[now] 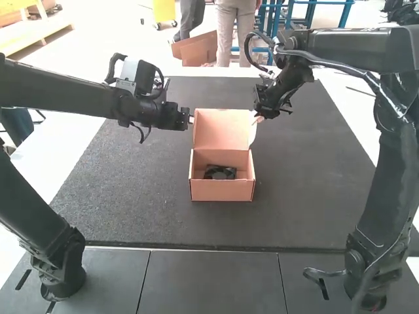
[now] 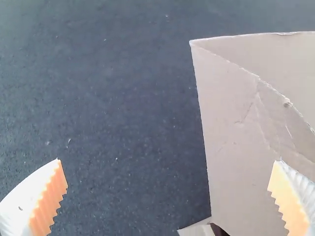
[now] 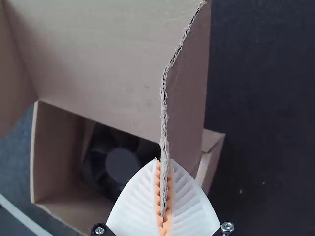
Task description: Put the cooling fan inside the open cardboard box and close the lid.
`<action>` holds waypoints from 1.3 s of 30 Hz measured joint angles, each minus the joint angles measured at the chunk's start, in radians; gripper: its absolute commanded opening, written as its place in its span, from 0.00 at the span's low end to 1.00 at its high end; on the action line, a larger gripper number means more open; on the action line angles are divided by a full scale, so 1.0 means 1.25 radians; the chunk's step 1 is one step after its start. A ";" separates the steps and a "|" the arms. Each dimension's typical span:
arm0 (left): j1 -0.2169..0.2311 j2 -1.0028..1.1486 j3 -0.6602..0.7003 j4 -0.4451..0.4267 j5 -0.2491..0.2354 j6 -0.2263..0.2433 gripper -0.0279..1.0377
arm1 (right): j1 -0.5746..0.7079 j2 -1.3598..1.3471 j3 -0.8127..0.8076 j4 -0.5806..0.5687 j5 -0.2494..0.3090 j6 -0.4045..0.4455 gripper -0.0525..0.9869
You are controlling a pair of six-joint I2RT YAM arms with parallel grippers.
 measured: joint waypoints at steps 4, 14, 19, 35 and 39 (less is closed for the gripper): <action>0.000 0.000 0.000 -0.019 0.000 0.000 0.94 | 0.005 -0.004 -0.001 -0.022 -0.004 -0.006 0.04; 0.000 0.000 0.000 -0.057 0.000 0.000 0.94 | 0.024 -0.026 -0.035 -0.039 -0.019 -0.017 0.04; 0.000 -0.001 0.000 -0.067 0.003 0.001 0.94 | 0.038 -0.030 -0.049 -0.044 -0.027 -0.018 0.04; 0.000 -0.080 -0.034 -0.119 0.027 0.001 0.94 | 0.052 -0.032 -0.098 -0.055 -0.031 -0.023 0.04; -0.006 -0.092 -0.040 -0.127 0.027 0.001 0.94 | 0.051 -0.032 -0.109 -0.056 -0.031 -0.023 0.04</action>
